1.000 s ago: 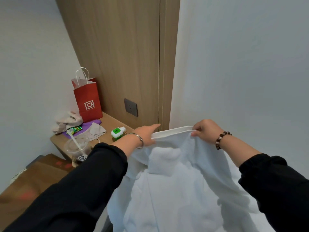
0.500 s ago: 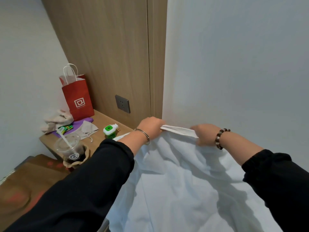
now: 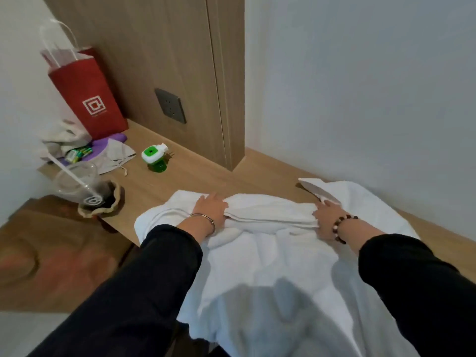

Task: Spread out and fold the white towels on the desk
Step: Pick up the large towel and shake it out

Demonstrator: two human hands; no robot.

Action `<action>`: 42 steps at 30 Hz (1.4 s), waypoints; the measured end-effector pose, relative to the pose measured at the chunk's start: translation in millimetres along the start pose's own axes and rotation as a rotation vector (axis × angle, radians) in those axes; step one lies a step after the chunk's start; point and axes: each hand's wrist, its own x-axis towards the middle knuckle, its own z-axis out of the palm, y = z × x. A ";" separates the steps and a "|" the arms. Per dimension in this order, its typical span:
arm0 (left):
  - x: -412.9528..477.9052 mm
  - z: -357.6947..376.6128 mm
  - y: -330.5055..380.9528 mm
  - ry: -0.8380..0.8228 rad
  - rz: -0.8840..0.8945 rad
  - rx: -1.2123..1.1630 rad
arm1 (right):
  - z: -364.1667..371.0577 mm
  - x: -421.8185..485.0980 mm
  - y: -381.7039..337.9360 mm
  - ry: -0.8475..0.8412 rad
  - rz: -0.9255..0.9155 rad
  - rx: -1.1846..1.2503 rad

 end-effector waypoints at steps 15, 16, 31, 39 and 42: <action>-93.3 58.1 -25.9 -0.024 -0.139 -0.395 | 8.7 -81.2 -167.9 -0.362 -0.053 0.397; -104.9 58.6 -36.0 -0.101 -0.130 -0.472 | 7.6 -90.0 -184.8 -0.366 -0.048 0.490; -252.1 43.7 -157.1 0.662 -0.455 -1.615 | -81.9 -179.9 -332.0 1.082 0.045 0.799; -292.3 38.7 -205.9 0.808 -0.514 -0.945 | -126.8 -192.6 -336.1 0.963 0.196 0.670; -302.5 51.3 -217.3 0.645 -0.453 -0.720 | -141.3 -193.0 -328.5 0.642 0.275 0.471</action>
